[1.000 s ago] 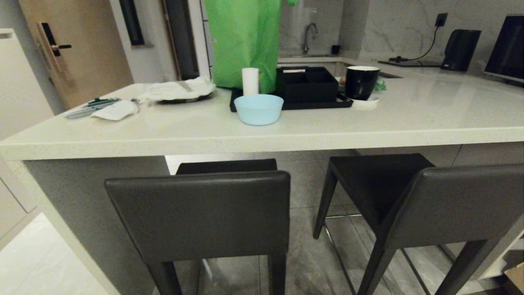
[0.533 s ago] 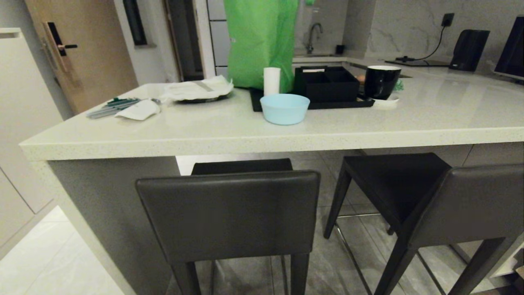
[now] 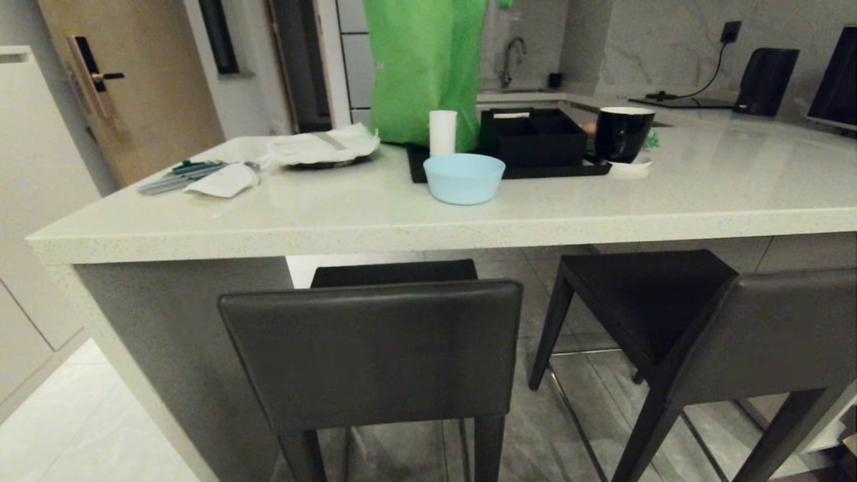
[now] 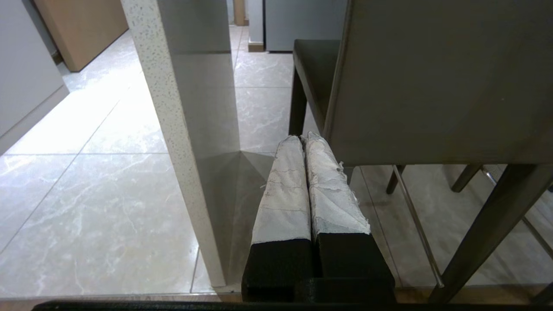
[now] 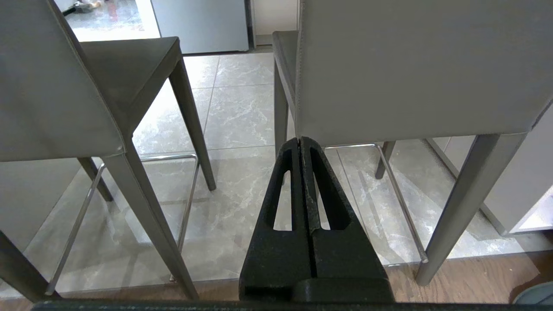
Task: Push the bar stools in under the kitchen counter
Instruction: Pull the gray chair out from under the dining table
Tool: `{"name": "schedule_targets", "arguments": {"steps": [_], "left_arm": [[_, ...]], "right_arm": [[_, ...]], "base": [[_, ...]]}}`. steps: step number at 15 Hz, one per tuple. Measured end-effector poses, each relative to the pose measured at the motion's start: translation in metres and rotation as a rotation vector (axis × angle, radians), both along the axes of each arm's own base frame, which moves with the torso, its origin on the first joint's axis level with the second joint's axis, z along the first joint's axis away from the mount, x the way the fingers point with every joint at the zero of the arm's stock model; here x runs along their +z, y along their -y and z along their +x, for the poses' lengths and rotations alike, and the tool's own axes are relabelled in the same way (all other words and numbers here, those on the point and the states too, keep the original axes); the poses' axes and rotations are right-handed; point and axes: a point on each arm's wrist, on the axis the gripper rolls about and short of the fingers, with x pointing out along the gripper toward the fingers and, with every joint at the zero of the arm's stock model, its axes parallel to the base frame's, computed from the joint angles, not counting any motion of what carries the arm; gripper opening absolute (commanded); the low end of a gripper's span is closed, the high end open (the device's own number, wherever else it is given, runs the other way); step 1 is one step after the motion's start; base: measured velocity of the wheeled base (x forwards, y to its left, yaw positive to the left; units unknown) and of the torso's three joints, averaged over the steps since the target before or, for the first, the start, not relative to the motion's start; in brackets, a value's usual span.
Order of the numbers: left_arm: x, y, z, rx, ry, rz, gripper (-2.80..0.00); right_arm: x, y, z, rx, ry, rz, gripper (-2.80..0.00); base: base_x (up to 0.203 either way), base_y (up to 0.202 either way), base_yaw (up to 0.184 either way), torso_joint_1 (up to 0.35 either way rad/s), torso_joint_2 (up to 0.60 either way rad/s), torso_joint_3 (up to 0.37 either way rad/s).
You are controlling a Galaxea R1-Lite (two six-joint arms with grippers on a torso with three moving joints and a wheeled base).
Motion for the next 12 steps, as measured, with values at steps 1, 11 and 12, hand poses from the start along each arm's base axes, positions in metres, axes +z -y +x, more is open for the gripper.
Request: {"name": "schedule_targets", "arguments": {"steps": [1, 11, 12], "left_arm": [[-0.001, 0.000, 0.000, 0.000, -0.013, 0.002, -2.80], [0.093, 0.002, 0.057, -0.054, -0.204, -0.119, 0.00], [0.096, 0.004, 0.071, -0.072, -0.221, -0.105, 0.00]], "right_arm": [[0.000, 0.000, 0.000, 0.001, 0.000, -0.003, -2.80], [0.073, -0.003, 0.050, 0.121, -0.235, 0.059, 0.00], [0.075, -0.004, 0.061, 0.153, -0.256, 0.036, 0.00]], "base": [[0.000, 0.000, 0.000, 0.000, 0.00, 0.000], [0.000, 0.000, 0.000, 0.000, 0.00, 0.000], [0.000, 0.000, 0.000, 0.000, 0.00, 0.000]]}}
